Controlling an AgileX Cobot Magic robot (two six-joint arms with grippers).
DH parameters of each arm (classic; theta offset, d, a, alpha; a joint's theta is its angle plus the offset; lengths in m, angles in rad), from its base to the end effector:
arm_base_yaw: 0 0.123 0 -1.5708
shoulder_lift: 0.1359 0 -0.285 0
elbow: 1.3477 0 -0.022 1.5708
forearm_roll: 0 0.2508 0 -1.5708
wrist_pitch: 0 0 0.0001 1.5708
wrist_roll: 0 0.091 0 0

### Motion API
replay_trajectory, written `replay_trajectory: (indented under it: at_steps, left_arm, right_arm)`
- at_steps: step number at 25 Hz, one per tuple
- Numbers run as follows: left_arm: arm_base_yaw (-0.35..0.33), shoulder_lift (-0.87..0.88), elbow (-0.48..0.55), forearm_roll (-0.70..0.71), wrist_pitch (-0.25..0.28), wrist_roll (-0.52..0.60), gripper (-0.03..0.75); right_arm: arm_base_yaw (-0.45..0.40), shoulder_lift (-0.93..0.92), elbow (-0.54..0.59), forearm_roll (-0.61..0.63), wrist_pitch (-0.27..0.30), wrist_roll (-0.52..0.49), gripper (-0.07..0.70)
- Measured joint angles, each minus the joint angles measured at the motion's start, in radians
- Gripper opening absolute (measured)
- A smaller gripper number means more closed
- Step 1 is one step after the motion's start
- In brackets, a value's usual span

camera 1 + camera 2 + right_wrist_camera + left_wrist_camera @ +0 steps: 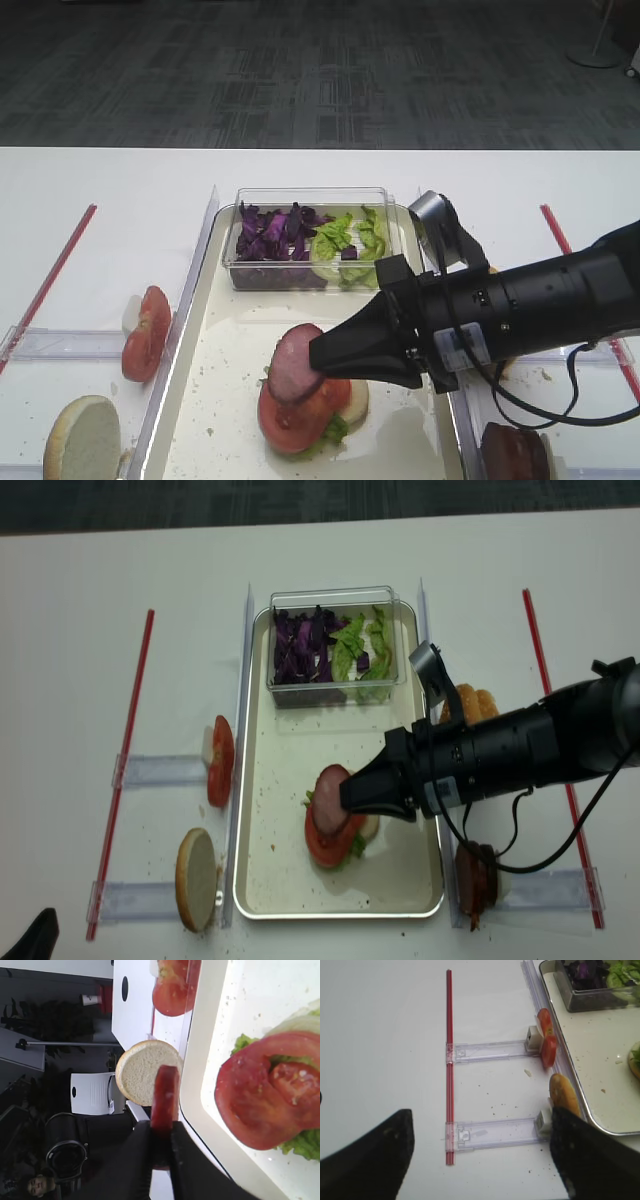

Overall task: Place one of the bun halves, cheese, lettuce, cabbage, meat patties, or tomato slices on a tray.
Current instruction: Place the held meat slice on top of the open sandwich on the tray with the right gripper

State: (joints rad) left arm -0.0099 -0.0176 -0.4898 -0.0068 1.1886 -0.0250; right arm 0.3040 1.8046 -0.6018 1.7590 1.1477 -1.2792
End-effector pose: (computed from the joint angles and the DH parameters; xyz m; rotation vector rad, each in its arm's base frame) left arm -0.0122 -0.0005 0.2643 -0.0155 2.1649 -0.0284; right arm 0.2269 0.1566 0.1465 -0.1508 2.4180 1.7781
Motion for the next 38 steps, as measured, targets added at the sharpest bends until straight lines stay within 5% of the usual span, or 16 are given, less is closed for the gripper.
replay_trajectory:
  at_steps: [14, 24, 38]
  left_arm:
    - [0.0, 0.0, 0.0, 0.0, 0.0, 0.0, 0.513]
    - [0.0, 0.0, 0.0, 0.0, 0.0, 0.0, 0.512]
    - [0.0, 0.0, 0.0, 0.0, 0.0, 0.0, 0.512]
  right_arm:
    - [0.0, 0.019, -0.016, 0.004, -0.002, -0.028, 0.12]
    - [0.0, 0.019, -0.016, 0.005, -0.057, -0.023, 0.12]
    - [0.0, 0.142, -0.017, 0.012, -0.013, -0.066, 0.12]
